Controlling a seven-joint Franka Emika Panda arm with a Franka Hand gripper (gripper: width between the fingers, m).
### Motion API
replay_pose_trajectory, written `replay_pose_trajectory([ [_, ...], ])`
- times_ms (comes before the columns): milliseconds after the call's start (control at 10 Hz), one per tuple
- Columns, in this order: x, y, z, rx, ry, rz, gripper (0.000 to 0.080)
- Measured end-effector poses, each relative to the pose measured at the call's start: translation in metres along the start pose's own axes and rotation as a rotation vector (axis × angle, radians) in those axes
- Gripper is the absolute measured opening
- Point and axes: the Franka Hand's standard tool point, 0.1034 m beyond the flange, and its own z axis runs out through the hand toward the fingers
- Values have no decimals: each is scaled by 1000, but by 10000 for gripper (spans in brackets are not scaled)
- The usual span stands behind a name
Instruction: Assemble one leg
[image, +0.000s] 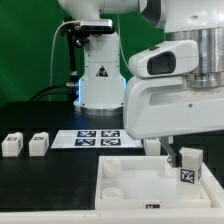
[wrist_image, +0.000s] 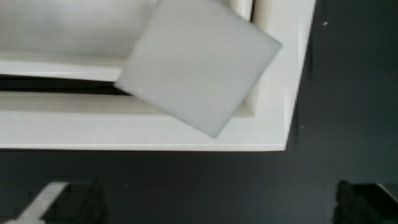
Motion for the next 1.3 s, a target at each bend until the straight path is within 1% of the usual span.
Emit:
replay_pose_trajectory([
  [200,-1,0,1,0,-2,1,648],
  [300,-8,3,5,-4,-14,22,648],
  [400,-19,9,12,-9,-34,48,648],
  [600,-31,12,21,-14,-61,77,648],
  [800,-37,6,23,-17,-88,124,648],
  [1000,-37,5,23,-17,-87,151,648],
  [1200,-37,5,23,-17,-87,151,379],
  [1300,-37,4,23,-17,-87,253,291],
])
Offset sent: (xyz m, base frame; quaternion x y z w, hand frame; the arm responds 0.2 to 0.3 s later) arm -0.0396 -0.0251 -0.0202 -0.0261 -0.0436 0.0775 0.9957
